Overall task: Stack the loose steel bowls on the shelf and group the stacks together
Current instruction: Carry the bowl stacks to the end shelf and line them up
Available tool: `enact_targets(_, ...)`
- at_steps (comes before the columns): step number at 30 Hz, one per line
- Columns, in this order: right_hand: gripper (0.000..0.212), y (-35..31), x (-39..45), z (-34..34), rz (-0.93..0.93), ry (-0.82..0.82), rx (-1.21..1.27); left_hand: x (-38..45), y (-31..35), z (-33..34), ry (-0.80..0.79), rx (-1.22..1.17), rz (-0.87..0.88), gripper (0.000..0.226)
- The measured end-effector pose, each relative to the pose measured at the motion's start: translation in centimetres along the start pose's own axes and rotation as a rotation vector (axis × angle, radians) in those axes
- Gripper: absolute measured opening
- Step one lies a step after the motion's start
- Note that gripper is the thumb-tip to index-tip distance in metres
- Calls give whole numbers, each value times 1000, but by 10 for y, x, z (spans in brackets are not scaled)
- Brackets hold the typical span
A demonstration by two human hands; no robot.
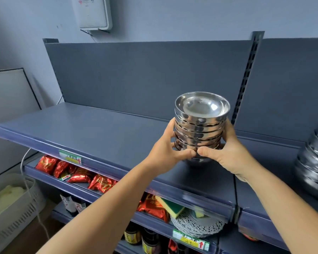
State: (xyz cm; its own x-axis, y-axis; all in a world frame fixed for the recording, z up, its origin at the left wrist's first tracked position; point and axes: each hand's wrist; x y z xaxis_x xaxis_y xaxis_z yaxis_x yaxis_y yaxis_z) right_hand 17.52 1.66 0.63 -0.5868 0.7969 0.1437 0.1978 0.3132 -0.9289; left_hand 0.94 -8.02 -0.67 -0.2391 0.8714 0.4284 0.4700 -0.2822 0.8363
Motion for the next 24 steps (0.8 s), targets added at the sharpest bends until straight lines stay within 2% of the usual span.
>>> enact_targets(15,97,-92,50,232,-53,-87,94,-46,-51,-245,60,82,-17,85)
enact_targets(24,97,-135,104,340,-88,-157,90,-48,-80,-360,122,90,-24,73)
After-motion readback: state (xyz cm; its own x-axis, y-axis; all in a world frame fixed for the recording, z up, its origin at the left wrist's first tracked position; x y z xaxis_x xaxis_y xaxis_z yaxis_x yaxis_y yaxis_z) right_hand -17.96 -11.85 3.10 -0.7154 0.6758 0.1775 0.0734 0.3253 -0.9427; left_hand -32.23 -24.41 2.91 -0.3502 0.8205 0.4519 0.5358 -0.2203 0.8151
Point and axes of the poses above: each hand's wrist, its own x-axis towards the middle knuckle, its own z-axis out of the palm, y = z × x, and after that the axes turned 10 degrees about z, right-handed
